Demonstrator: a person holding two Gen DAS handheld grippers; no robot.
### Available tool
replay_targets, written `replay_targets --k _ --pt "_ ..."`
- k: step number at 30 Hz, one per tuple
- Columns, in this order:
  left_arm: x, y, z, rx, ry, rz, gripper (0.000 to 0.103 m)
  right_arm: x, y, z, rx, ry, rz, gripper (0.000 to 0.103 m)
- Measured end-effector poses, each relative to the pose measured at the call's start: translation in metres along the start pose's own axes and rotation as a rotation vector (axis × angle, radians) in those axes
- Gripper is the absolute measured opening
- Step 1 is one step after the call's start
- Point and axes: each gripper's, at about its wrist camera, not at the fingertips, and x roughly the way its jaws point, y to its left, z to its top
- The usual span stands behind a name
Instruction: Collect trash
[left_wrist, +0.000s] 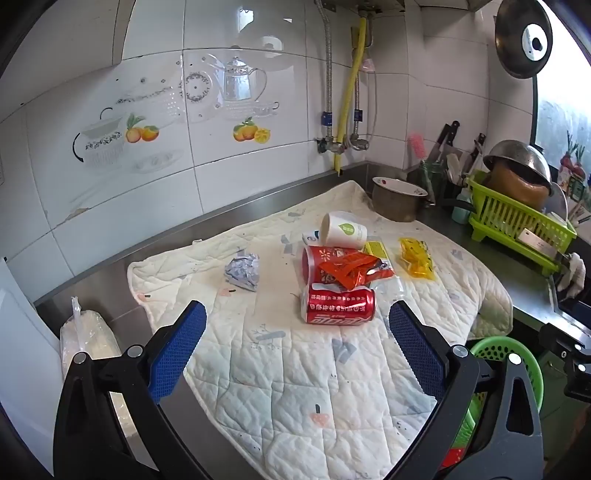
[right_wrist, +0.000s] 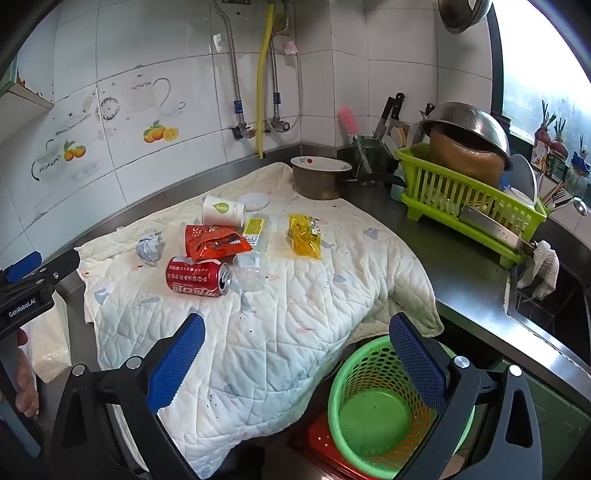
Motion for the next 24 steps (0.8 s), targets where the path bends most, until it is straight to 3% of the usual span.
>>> replay_targets --k 24 --pt "0.0013 -0.0092 -0.0017 0.0 -0.005 -0.01 0.098 -0.002 -0.0071 0.0022 0.008 -0.004 -0.003 0.097"
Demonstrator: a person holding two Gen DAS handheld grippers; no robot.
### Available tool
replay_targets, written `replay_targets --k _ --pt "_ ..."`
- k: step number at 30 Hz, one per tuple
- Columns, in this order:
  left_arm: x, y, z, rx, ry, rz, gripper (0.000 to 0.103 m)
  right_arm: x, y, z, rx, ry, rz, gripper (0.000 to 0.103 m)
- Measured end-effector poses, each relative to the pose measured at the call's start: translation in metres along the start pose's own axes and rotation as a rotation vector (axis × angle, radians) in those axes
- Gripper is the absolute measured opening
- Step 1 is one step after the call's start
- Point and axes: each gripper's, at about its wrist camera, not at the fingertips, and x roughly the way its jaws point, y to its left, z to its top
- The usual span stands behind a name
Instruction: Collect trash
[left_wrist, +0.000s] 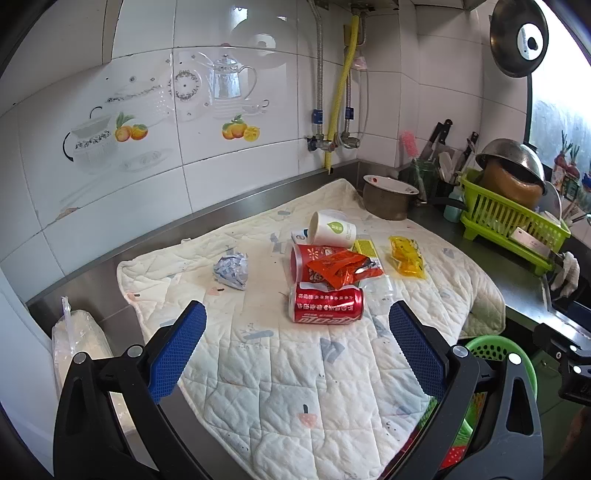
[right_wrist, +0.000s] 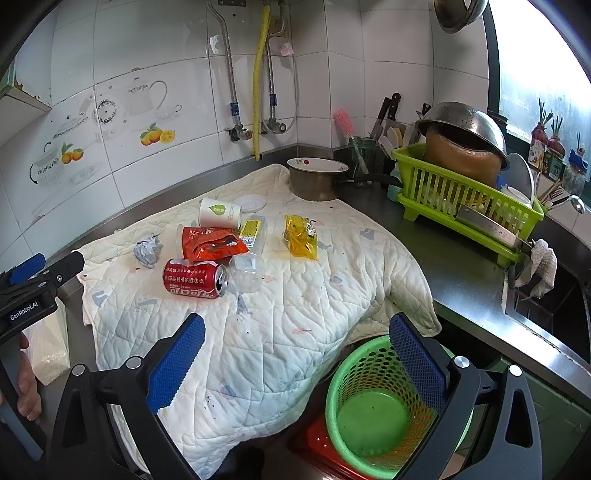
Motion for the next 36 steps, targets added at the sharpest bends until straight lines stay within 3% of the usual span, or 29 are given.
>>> replay_targets --k 36 --pt "0.012 -0.018 0.01 0.053 0.01 -0.077 0.098 0.006 -0.012 -0.001 0.033 0.0 -0.027 0.097"
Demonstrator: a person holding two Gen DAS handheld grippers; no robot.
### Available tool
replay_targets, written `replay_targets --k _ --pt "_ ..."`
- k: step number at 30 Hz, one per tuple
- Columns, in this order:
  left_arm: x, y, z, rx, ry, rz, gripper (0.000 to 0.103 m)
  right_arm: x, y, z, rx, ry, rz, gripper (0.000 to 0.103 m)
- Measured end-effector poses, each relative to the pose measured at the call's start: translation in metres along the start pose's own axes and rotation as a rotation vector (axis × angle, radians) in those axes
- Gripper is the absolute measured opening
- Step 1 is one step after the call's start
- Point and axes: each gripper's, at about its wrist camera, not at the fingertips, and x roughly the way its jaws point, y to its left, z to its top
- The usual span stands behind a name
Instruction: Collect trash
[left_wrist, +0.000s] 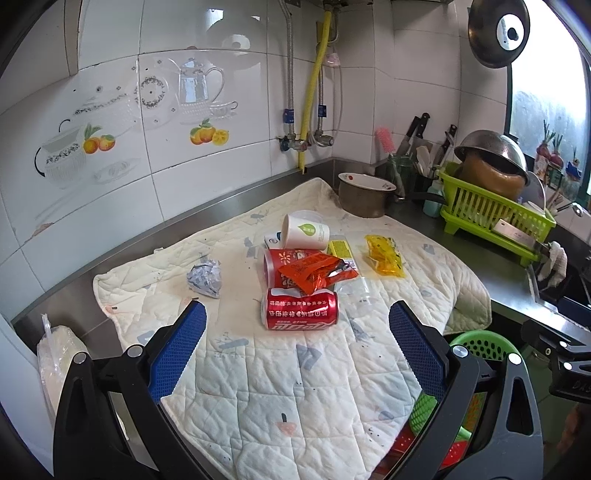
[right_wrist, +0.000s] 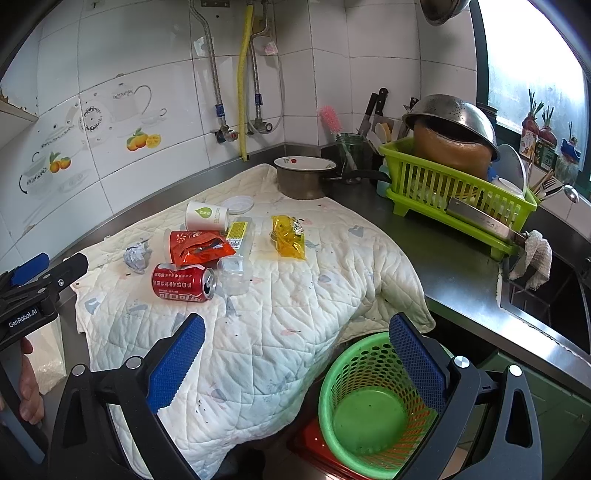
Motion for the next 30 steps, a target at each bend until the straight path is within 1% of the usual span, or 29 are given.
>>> replay_targets --k 17,30 --pt "0.015 0.004 0.006 -0.001 0.021 0.012 0.098 0.017 0.007 0.006 -0.007 0.019 0.017 0.097" --pt "0.032 0.024 0.008 -0.026 0.043 0.032 0.098 0.046 0.021 0.018 -0.032 0.041 0.04 0.097"
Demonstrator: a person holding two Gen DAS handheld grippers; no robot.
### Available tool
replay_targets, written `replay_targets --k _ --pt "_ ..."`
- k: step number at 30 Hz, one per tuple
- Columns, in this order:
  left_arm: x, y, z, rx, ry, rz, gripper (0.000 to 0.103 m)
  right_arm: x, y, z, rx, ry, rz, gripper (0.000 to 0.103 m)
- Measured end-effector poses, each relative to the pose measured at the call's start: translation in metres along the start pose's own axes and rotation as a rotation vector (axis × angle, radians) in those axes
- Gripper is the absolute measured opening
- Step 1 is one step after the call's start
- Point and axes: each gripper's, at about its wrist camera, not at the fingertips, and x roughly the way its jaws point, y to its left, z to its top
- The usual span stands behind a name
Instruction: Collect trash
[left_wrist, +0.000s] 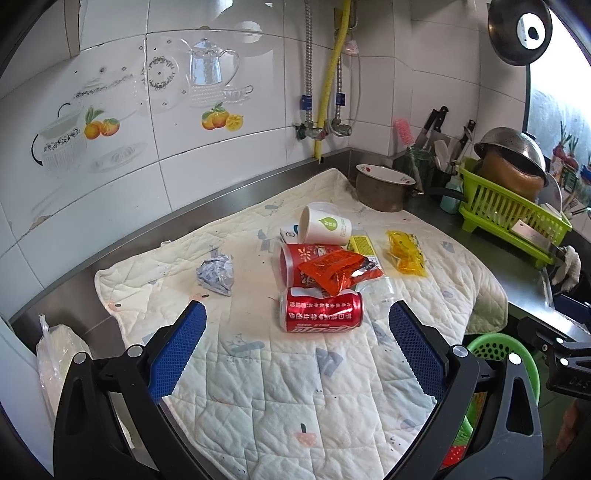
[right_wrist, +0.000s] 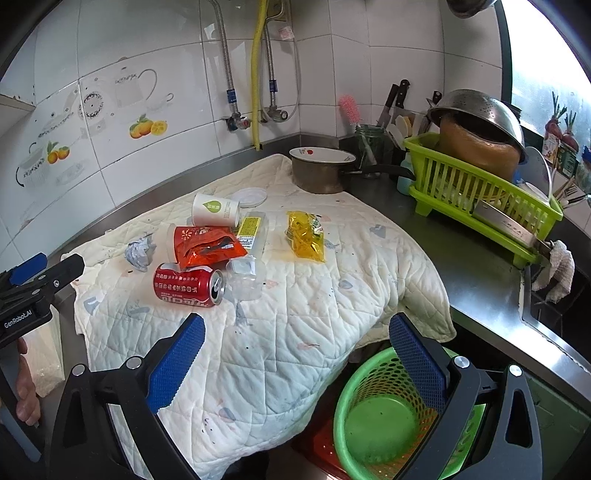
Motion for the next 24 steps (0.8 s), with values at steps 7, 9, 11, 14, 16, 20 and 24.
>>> replay_targets --k 7,9,11,14,16,20,24 --pt "0.011 0.015 0.001 -0.019 0.013 0.02 0.098 0.021 0.011 0.009 -0.024 0.007 0.019 0.097" --pt "0.014 0.018 0.001 -0.022 0.017 0.025 0.097 0.03 0.013 0.013 -0.029 0.009 0.022 0.097" --pt "0.017 0.022 0.001 -0.023 0.022 0.029 0.097 0.037 0.013 0.015 -0.027 0.013 0.022 0.097" --pt "0.022 0.027 0.001 -0.026 0.029 0.035 0.097 0.052 0.008 0.023 -0.016 0.019 0.013 0.096" --pt "0.024 0.03 0.002 -0.027 0.031 0.037 0.097 0.061 0.004 0.029 -0.013 0.015 0.006 0.096" --pt "0.032 0.034 0.003 -0.027 0.039 0.036 0.097 0.087 -0.006 0.047 -0.011 0.017 0.005 0.096" --pt "0.039 0.037 0.003 -0.025 0.048 0.03 0.097 0.117 -0.017 0.065 0.01 0.036 0.015 0.095"
